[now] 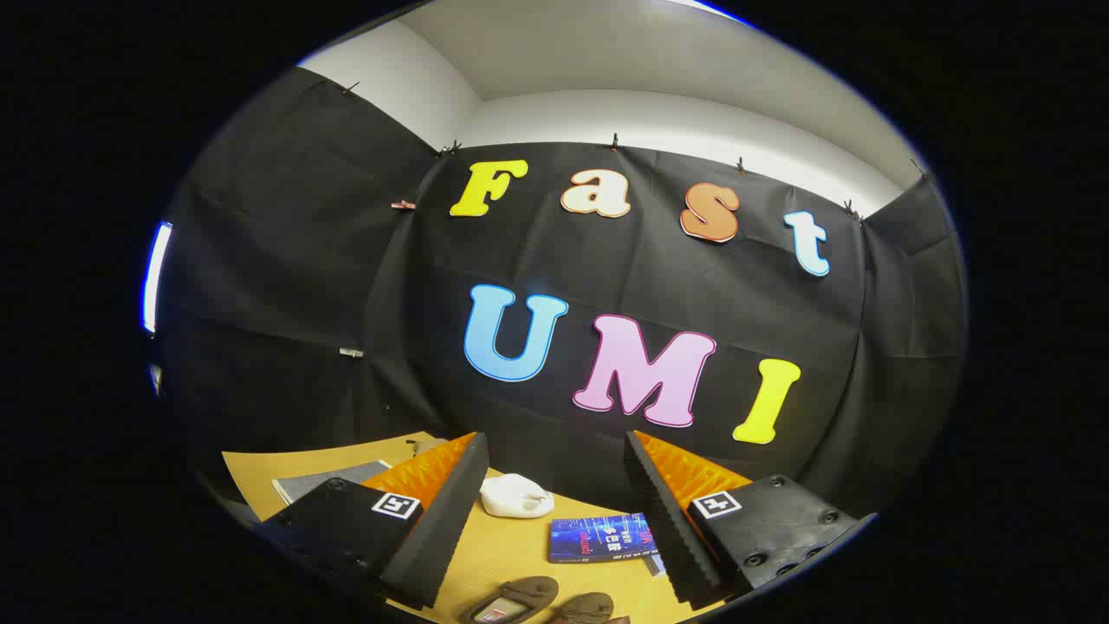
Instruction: Open the storage box then place both shoes into the box .Put the left shoe in first, then the right shoe, with the right side of both shoes facing outward in a uniform manner.
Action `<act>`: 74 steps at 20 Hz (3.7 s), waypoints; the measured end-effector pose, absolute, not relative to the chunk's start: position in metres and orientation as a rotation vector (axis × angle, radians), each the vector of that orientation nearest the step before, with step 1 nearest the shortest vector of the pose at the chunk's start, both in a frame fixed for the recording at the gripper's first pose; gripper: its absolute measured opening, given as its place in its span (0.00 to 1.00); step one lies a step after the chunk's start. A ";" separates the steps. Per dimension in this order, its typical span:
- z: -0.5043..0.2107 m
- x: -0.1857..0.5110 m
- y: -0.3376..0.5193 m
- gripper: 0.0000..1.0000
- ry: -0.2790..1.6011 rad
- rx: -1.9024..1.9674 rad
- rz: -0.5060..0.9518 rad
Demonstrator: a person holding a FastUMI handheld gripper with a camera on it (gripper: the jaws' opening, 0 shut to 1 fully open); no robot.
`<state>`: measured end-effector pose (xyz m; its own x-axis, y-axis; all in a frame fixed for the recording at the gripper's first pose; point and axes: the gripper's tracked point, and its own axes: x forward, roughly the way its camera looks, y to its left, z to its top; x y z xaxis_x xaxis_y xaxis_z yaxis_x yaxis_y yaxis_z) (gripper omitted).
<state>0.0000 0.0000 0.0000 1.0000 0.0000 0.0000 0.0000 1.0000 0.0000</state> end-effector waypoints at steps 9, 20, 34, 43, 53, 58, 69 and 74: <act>0.000 0.001 -0.006 0.98 0.003 -0.013 -0.044; -0.003 0.003 -0.003 0.98 0.018 -0.007 -0.040; -0.135 0.015 0.090 0.98 0.341 0.422 0.378; -0.277 0.045 0.169 0.98 0.800 1.039 0.589; -0.299 0.050 0.228 0.96 1.005 1.646 0.737; -0.291 0.053 0.233 0.55 0.961 1.732 0.795; -0.245 0.067 0.219 0.05 0.839 1.602 0.744; -0.180 0.090 0.225 0.05 0.775 1.495 0.763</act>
<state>0.0896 0.2247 -0.1801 0.5593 0.8286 0.0224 0.0351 -0.0507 0.9981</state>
